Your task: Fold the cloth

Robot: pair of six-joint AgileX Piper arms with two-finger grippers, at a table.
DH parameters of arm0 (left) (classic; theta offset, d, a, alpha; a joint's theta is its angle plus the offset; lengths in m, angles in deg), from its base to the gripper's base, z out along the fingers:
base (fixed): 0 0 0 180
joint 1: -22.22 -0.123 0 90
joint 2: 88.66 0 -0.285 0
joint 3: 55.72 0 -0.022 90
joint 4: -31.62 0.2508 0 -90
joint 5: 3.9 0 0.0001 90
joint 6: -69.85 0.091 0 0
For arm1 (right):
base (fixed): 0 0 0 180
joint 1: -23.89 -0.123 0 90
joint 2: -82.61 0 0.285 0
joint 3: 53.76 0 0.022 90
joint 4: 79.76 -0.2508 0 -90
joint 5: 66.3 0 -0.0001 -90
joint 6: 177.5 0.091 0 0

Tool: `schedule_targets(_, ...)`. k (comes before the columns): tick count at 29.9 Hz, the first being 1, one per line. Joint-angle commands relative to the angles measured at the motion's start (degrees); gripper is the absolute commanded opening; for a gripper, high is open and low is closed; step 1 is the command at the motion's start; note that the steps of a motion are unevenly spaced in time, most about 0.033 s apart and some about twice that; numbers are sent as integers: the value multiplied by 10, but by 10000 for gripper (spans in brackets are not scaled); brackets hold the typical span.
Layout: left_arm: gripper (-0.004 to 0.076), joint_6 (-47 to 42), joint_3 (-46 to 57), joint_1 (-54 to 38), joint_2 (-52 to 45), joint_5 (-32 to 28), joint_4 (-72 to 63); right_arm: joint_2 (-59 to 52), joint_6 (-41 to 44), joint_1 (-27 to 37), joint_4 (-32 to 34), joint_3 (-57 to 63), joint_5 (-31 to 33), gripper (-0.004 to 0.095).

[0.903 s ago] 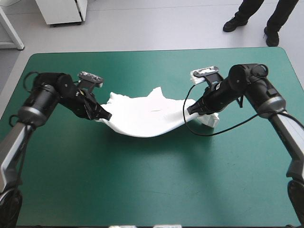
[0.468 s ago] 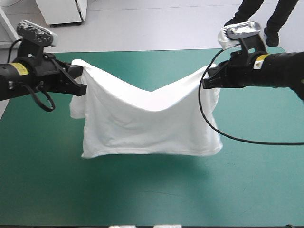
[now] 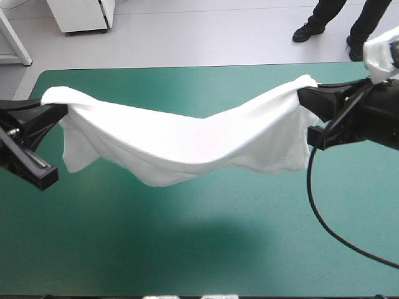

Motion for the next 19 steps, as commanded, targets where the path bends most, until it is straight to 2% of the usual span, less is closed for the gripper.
schedule_targets(1,-10,-27,-15,19,-12,23,-8,-31,14,2,-21,-15,0,-13)
schedule_targets(6,-10,-42,-10,19,-12,23,-5,-38,29,2,-32,-7,0,-13)
schedule_targets(9,-10,-65,20,19,-12,23,6,-38,31,2,-43,40,0,-13)
schedule_targets(17,-10,-96,208,19,-22,24,-7,-49,20,2,-36,260,-3,-13)
schedule_targets(19,-10,-96,264,18,-14,23,2,-47,20,2,-18,305,-25,-13)
